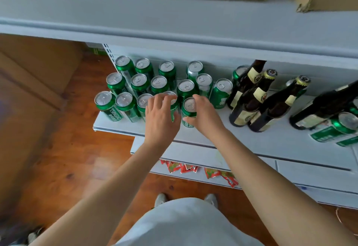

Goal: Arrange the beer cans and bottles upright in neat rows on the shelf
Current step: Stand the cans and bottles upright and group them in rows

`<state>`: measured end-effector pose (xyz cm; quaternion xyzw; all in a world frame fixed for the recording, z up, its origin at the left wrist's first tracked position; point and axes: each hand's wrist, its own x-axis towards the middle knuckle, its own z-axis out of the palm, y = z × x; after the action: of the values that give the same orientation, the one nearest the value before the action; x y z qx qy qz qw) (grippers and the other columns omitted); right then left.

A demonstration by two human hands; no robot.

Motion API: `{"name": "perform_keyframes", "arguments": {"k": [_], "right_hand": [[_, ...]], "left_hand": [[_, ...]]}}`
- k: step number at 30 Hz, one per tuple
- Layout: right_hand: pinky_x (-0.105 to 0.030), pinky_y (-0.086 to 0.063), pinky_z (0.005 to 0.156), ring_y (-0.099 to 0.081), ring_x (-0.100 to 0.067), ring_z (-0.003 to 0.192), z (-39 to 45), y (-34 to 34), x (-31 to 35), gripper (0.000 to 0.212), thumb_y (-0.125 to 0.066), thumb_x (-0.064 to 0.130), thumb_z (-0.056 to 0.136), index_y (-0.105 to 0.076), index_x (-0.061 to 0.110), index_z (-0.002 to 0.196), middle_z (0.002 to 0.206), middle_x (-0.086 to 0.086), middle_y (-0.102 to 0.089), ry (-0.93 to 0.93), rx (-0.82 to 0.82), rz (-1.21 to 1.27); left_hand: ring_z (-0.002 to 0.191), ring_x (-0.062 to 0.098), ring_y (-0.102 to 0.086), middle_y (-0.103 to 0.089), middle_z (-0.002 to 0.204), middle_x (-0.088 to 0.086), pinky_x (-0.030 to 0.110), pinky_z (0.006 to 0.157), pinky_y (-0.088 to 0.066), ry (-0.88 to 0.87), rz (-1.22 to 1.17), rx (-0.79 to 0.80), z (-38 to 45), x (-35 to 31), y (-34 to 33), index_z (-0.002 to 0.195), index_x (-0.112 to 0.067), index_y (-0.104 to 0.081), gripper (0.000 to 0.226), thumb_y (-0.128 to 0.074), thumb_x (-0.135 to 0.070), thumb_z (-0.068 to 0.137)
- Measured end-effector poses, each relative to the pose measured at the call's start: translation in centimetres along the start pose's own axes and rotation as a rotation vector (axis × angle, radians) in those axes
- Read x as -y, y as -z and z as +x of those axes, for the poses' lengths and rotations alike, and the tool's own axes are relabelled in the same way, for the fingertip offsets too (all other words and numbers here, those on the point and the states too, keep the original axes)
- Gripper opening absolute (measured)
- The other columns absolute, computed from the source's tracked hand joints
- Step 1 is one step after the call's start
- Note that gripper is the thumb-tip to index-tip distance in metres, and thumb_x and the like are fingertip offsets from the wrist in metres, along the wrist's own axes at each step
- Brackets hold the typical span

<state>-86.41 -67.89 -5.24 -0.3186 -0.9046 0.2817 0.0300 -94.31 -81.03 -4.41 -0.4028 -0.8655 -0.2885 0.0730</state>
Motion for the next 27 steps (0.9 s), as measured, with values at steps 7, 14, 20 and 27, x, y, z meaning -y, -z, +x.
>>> {"name": "perform_keyframes", "arguments": {"k": [7,14,20,27], "right_hand": [[-0.041,-0.047,0.087,-0.05,-0.035,0.116,2.8,6.5,-0.7,0.072,-0.064,0.002,0.084,-0.028,0.004,0.146,0.129,-0.016,-0.047,0.088,-0.174,-0.495],[-0.036,-0.029,0.109,-0.048,-0.03,0.128,7.6,7.5,-0.8,0.069,-0.059,0.016,0.087,-0.027,0.003,0.148,0.137,-0.014,-0.052,-0.153,0.114,-0.748],[-0.035,-0.044,0.093,-0.046,-0.032,0.12,5.4,6.1,-0.6,0.035,-0.057,0.008,0.088,-0.056,0.008,0.123,0.126,-0.015,-0.05,-0.148,-0.054,-0.682],[-0.035,-0.047,0.083,-0.04,-0.031,0.122,-1.1,9.0,0.7,0.048,-0.073,0.02,0.082,-0.05,0.006,0.121,0.126,-0.014,-0.045,-0.153,-0.201,-0.51]], "left_hand": [[0.112,0.03,-0.051,-0.054,0.121,0.011,0.041,0.093,-0.044,-0.08,-0.125,0.083,5.9,-1.8,-1.1,0.127,-0.01,-0.055,0.043,-0.059,-0.015,0.084],[0.134,0.038,-0.036,-0.038,0.144,0.012,0.053,0.104,-0.041,-0.26,0.216,0.658,14.8,-3.9,-5.4,0.147,-0.019,-0.037,0.079,-0.073,-0.034,0.078],[0.121,0.041,-0.048,-0.044,0.133,0.016,0.049,0.096,-0.044,-0.346,0.339,0.619,15.7,-3.9,-7.1,0.129,-0.015,-0.052,0.067,-0.08,-0.032,0.071],[0.109,0.037,-0.058,-0.054,0.124,0.011,0.045,0.094,-0.045,-0.41,0.204,0.549,16.6,-5.3,-3.8,0.128,-0.022,-0.056,0.07,-0.087,-0.035,0.066]]}}
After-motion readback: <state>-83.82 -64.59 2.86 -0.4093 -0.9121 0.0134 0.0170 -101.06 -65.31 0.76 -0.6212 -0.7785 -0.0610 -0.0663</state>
